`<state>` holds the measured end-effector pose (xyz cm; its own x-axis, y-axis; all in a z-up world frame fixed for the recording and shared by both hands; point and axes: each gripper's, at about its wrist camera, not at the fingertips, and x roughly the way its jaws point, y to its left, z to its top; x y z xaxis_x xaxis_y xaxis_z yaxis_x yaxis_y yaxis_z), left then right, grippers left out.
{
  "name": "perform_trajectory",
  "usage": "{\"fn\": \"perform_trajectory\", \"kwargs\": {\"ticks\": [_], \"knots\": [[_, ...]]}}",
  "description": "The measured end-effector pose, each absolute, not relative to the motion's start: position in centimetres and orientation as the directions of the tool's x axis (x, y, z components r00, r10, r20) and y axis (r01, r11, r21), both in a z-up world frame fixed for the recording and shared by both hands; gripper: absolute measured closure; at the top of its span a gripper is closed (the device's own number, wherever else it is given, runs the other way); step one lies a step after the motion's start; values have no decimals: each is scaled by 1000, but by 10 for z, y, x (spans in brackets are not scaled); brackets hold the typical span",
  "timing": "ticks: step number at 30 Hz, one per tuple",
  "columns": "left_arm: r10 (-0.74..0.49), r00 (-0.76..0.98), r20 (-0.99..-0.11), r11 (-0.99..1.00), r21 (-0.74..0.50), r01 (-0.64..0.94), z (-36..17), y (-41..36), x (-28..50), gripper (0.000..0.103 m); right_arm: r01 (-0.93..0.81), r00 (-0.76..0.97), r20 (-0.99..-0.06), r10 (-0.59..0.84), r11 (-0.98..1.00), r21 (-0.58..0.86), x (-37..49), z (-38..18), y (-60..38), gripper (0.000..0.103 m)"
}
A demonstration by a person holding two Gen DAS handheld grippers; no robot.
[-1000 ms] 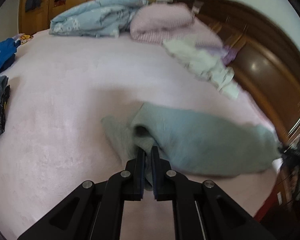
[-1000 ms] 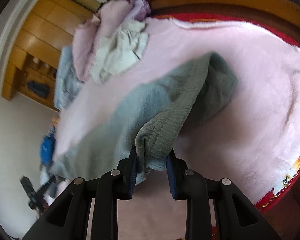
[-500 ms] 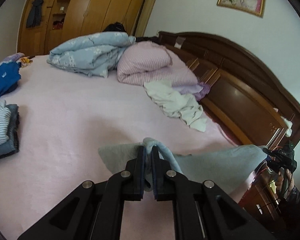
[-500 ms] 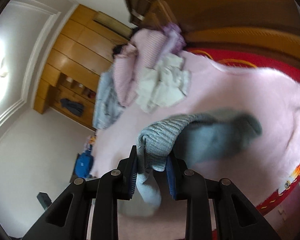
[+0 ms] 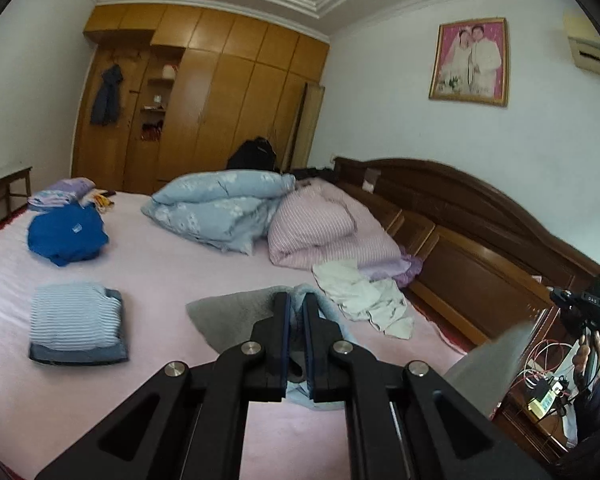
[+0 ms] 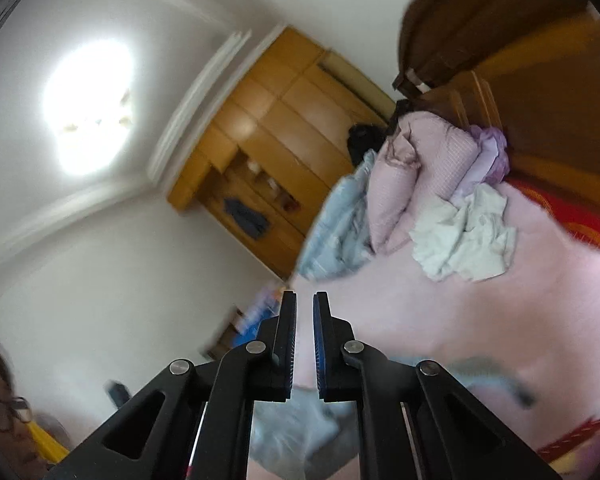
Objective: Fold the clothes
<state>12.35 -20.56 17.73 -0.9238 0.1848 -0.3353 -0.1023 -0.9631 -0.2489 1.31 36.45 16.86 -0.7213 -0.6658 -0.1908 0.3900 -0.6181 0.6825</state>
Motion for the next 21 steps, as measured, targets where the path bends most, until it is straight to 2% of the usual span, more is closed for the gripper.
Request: {"fn": "perform_trajectory", "kwargs": {"ticks": [3,6,10,12,14,16,21], "knots": [[154,-913,-379,-977,-197,-82,174,-208,133,99,380,-678,-327,-658,-695,610,11,161,340,94],[113,-885,-451,-987,-152,-48,149,-208,129,99,347,-573,-461,-677,-711,612,3,104,314,91],[124,-861,-493,-980,-196,-28,117,-215,127,99,355,-358,-671,-650,-759,546,11,20,263,90],[136,-856,-498,-976,-217,-29,111,-219,128,99,355,-270,-740,-615,-779,517,20,-17,249,90],[139,-855,-499,-975,-219,-30,110,-222,127,99,338,-182,-770,-612,-774,535,24,-47,241,83],[141,-855,-500,-975,-222,-31,109,-225,127,99,364,-112,-804,-584,-777,513,32,-69,226,64],[151,-849,-506,-972,-231,-36,107,-228,131,99,542,-55,-882,-469,-755,368,49,-98,175,63]]}}
